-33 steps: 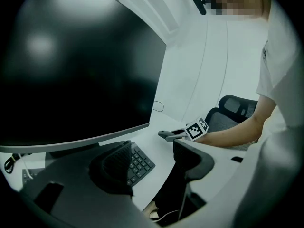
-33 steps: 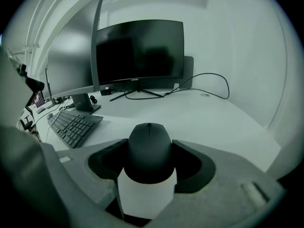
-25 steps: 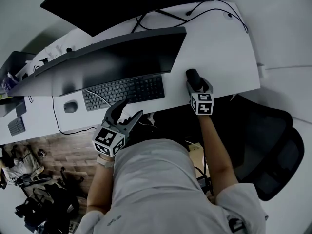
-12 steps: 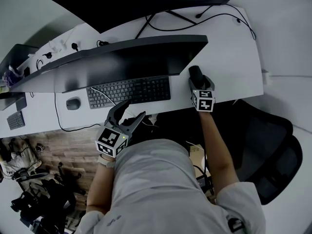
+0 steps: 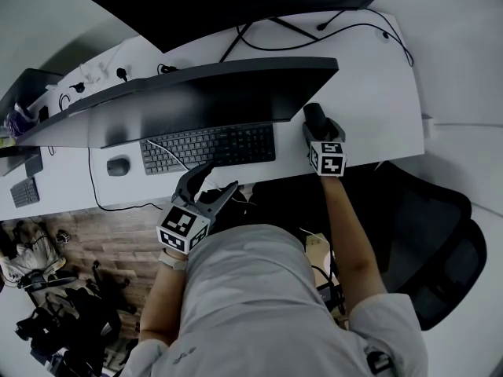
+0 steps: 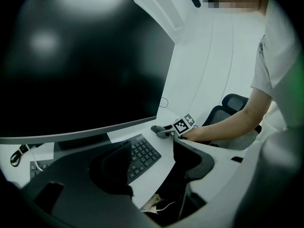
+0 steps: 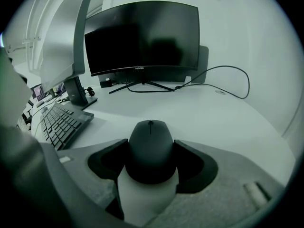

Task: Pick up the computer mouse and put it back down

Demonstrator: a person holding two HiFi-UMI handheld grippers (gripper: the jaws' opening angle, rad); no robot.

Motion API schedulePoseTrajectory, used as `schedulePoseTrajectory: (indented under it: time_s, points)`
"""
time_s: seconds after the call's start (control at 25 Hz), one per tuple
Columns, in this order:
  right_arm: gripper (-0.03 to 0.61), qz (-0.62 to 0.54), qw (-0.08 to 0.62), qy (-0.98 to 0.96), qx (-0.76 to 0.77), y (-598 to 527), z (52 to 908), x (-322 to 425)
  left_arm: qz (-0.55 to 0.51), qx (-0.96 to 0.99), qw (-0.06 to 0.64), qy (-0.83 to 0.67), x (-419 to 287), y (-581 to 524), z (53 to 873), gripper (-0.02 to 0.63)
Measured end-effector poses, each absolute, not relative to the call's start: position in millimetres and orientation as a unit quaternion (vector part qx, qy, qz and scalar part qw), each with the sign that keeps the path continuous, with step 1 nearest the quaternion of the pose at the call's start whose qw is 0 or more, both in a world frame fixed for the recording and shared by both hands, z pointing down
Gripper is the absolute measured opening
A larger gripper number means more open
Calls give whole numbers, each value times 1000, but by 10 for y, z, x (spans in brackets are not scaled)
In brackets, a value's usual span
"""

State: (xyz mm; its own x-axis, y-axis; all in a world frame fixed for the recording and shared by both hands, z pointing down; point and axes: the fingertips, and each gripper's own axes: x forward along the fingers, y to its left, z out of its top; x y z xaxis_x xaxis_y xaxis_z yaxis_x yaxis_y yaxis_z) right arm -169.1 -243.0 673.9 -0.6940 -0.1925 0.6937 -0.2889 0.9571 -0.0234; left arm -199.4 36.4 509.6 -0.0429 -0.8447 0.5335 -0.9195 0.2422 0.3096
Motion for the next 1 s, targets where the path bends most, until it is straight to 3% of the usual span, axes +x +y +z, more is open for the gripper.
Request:
schedulePoseTrajectory:
  time_s: [1.0]
  points:
    - [301,77,294,-945,126,-2116,5901,-1054,69,661,289,-689,-1497,75,4980,275]
